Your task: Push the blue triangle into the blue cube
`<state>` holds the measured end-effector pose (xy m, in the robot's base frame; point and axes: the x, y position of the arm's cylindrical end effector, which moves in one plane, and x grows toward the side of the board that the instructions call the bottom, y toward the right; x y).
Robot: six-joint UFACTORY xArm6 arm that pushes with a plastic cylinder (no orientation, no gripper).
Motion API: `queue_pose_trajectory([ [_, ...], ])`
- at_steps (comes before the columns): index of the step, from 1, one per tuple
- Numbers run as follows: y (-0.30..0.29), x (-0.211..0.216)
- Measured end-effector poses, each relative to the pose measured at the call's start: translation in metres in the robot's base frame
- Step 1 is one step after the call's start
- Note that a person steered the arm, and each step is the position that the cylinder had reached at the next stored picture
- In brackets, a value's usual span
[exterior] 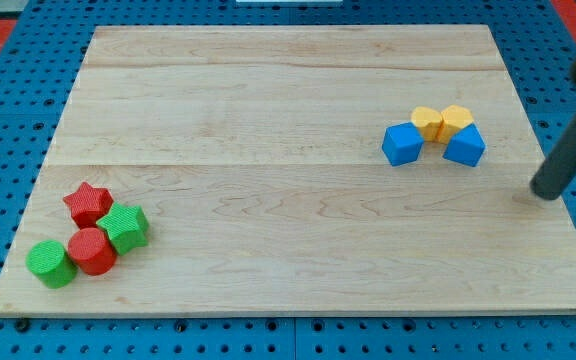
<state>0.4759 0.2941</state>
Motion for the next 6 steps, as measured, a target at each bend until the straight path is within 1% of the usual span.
queue_pose_trajectory([
  [1, -0.002, -0.039],
  [2, -0.031, -0.052],
  [3, -0.09, -0.049],
  [4, -0.136, -0.036],
  [6, -0.16, -0.048],
])
